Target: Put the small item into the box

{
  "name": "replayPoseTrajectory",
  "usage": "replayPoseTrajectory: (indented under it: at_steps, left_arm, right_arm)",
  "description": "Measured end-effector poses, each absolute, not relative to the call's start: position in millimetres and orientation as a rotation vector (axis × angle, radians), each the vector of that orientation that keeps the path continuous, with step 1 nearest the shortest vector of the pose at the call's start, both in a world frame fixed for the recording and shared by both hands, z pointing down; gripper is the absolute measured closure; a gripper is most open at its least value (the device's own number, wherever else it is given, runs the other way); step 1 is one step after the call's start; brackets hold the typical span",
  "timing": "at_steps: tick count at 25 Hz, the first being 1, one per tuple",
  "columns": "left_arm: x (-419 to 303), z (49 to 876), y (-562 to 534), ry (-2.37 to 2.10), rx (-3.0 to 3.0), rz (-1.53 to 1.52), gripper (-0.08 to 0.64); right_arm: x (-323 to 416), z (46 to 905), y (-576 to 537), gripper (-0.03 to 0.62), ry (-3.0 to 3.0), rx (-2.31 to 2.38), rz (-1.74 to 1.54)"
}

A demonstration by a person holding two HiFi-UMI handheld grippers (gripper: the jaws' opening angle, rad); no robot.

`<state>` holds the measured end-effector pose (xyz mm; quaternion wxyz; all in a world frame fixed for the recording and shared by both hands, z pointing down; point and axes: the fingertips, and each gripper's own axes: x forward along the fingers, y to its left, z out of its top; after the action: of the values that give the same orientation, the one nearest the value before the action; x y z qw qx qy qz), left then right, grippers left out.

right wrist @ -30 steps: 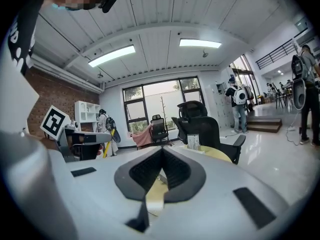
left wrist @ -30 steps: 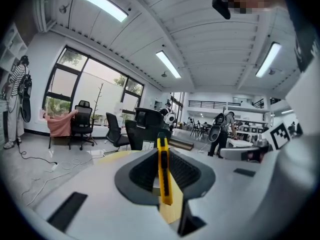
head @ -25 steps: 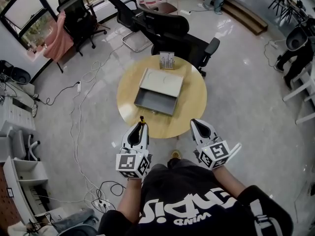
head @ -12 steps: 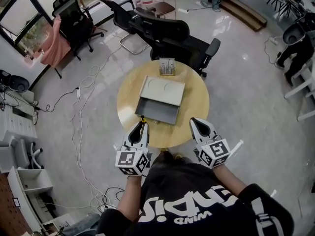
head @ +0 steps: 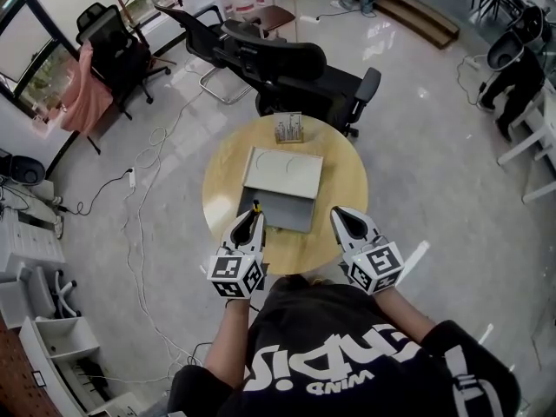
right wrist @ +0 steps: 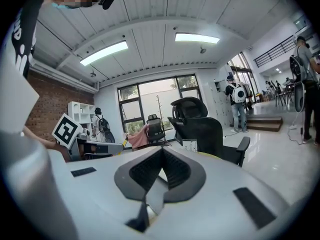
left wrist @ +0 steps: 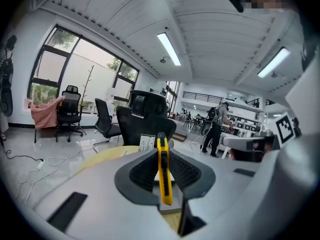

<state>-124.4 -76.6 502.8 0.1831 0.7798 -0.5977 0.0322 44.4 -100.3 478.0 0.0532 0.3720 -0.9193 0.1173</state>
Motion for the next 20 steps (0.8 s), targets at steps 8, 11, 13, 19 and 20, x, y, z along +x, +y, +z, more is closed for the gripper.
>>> replayPoseTrajectory:
  at_steps: [8,11,13,19,20]
  left_arm:
    - [-116.9,554.0,-115.4,-1.568,2.256,0.337,0.491]
    - [-114.0,574.4,-127.3,-1.525,2.277,0.44,0.491]
    - [-113.1,589.2,-133.1,-1.495,2.287,0.511,0.491]
    - [-104.5,627.5,-143.9,-1.393,2.321,0.687,0.491]
    - [-102.6,634.4,-145.2,-1.375,2.333,0.721,0.491]
  right_arm:
    - [34.7,482.0,-118.1,0.592,-2.786,1.152,0.363]
    - [33.2,484.6,-121.9,0.592,-2.78,1.155,0.37]
    - [32.2,486.3,-124.0,0.592,-2.775,1.16,0.376]
    - [33.1,492.3,-132.1,0.592,-2.756,1.184,0.395]
    - [33.4,493.0,-133.3,0.592,-2.754,1.188,0.397]
